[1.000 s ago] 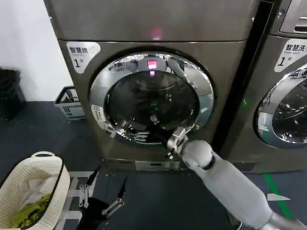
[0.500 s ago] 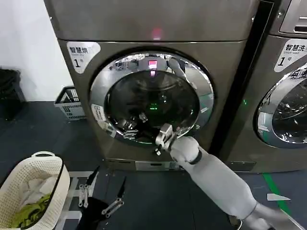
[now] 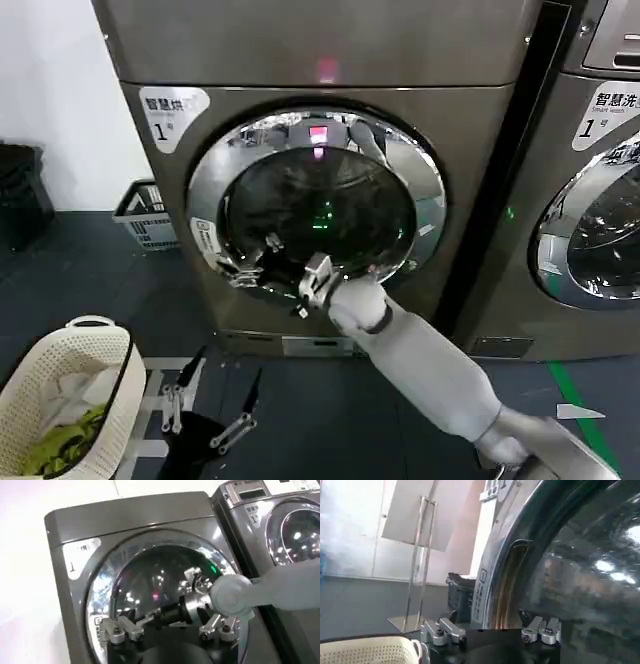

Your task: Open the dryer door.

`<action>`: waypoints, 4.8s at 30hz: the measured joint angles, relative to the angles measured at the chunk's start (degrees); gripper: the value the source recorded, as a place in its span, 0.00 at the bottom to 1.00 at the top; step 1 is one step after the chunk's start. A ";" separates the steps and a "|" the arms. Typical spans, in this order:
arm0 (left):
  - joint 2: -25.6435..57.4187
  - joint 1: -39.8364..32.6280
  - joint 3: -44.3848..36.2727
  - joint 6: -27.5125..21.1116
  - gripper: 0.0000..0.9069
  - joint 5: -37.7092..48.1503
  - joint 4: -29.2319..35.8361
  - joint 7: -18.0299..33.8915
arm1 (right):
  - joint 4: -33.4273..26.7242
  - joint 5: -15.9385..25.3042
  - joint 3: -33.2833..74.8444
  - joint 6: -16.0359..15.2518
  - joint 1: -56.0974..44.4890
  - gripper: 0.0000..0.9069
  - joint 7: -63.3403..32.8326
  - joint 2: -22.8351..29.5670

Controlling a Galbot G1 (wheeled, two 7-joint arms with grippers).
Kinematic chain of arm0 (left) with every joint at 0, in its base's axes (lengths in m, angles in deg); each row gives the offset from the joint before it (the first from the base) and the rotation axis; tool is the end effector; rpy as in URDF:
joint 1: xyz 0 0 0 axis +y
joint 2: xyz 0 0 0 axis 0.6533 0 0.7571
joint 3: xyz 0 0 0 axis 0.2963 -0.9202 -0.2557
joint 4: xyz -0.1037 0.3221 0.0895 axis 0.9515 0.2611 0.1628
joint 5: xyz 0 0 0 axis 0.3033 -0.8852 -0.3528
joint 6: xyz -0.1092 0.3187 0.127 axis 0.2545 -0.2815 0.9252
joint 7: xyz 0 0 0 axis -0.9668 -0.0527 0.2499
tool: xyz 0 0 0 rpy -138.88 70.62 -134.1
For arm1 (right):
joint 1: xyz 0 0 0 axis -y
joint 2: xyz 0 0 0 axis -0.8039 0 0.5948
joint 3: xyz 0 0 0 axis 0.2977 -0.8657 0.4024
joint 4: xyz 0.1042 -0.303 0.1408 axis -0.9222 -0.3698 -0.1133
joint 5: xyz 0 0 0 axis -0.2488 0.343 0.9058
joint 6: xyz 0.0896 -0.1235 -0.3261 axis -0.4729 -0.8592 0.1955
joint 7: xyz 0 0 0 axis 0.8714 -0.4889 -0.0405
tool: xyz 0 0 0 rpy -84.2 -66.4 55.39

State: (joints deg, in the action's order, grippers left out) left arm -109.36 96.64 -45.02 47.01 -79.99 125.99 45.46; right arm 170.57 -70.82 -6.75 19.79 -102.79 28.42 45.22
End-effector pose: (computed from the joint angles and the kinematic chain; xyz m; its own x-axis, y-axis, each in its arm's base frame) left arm 0.1012 0.0216 -0.2703 -0.8906 0.3470 -0.2940 0.2530 0.9152 0.3138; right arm 0.4775 0.1564 -0.1981 -0.5201 -0.8539 -0.0194 -0.8343 0.5128 -0.2024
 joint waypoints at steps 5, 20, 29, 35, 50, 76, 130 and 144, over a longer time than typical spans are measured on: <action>0.01 -0.05 0.00 0.03 1.00 0.06 -0.02 0.01 | -3.02 0.74 -0.89 0.56 1.28 1.00 0.44 1.56; 0.06 0.37 -0.01 0.33 1.00 0.07 -0.15 0.04 | -9.86 1.55 -1.92 1.38 3.75 1.00 2.09 5.43; 0.10 0.18 0.08 0.33 1.00 0.19 -0.31 0.04 | -12.88 1.74 -2.77 1.79 5.89 1.00 4.91 6.56; 0.10 0.09 0.14 0.31 1.00 0.38 -0.39 0.03 | -14.07 1.72 -3.48 1.92 7.16 1.00 7.40 7.02; 0.21 -0.31 0.39 0.10 1.00 0.76 -0.49 -0.04 | -12.49 0.02 -4.99 3.00 8.17 1.00 15.77 4.14; 1.96 -3.33 3.69 -4.32 1.00 6.75 -0.42 -2.41 | -0.32 -4.87 -6.50 5.74 4.71 1.00 29.31 -7.40; 21.74 -21.09 26.59 -9.36 1.00 21.44 -11.38 -15.12 | 21.97 -10.35 1.76 10.18 -7.02 1.00 48.22 -27.68; 27.06 -29.95 10.62 -9.22 1.00 22.84 -14.83 -16.65 | 35.36 -13.53 35.39 16.31 -40.81 1.00 39.73 -39.05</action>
State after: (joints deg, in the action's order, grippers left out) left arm -82.30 66.69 -34.40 37.79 -57.15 111.16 28.81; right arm 205.93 -84.35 28.64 36.11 -143.60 68.15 6.17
